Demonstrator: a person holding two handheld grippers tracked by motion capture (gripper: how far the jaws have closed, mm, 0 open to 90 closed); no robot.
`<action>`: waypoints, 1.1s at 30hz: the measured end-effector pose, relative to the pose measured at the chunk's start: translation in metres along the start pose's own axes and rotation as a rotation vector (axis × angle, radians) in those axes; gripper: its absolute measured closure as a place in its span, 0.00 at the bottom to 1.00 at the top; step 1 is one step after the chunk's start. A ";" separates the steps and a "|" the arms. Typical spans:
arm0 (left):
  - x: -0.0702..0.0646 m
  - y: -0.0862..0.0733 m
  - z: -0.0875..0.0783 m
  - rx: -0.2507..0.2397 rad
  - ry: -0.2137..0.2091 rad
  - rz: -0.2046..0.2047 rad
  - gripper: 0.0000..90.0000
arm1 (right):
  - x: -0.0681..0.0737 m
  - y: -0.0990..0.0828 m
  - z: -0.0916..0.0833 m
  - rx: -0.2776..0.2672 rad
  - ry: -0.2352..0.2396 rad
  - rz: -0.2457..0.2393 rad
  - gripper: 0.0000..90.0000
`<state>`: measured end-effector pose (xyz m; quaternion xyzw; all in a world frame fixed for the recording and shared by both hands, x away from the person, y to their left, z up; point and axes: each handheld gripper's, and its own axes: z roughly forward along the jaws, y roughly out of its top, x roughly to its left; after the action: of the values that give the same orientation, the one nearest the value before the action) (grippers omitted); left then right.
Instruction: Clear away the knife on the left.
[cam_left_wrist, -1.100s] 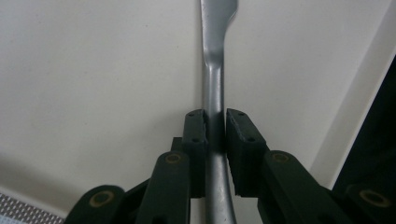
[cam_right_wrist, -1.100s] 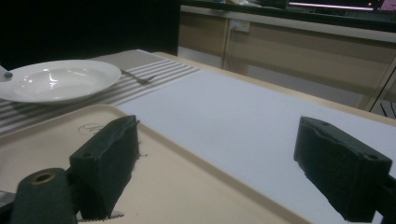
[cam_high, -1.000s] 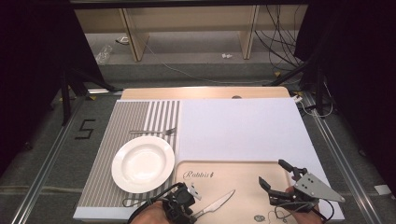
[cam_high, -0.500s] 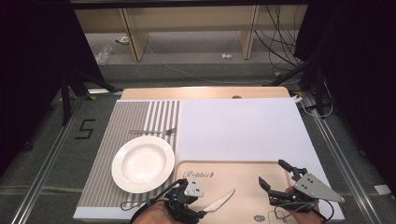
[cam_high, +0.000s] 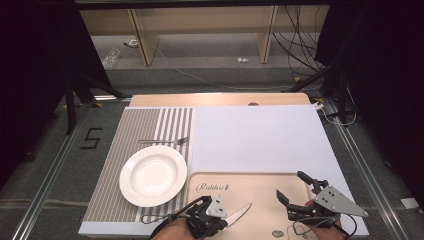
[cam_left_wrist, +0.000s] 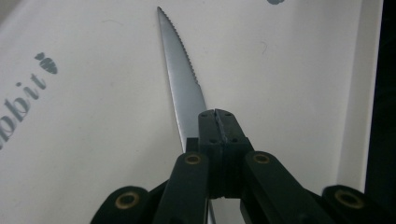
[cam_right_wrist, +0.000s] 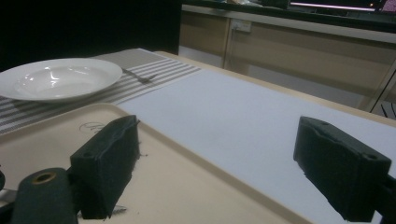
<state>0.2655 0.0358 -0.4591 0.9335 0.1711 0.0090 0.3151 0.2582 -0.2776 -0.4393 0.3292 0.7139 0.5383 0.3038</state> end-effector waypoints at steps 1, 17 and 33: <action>-0.001 0.000 0.003 0.006 -0.002 0.006 0.99 | 0.000 0.000 0.000 0.000 0.000 -0.001 0.17; 0.003 -0.005 0.012 0.045 0.046 -0.013 0.99 | 0.001 0.000 0.000 0.000 0.002 -0.007 0.17; 0.017 -0.013 0.003 0.056 0.099 -0.064 0.99 | 0.001 -0.001 0.001 0.001 0.002 -0.011 0.17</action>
<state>0.2783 0.0489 -0.4709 0.9343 0.2167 0.0403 0.2801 0.2578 -0.2766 -0.4405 0.3248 0.7164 0.5365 0.3057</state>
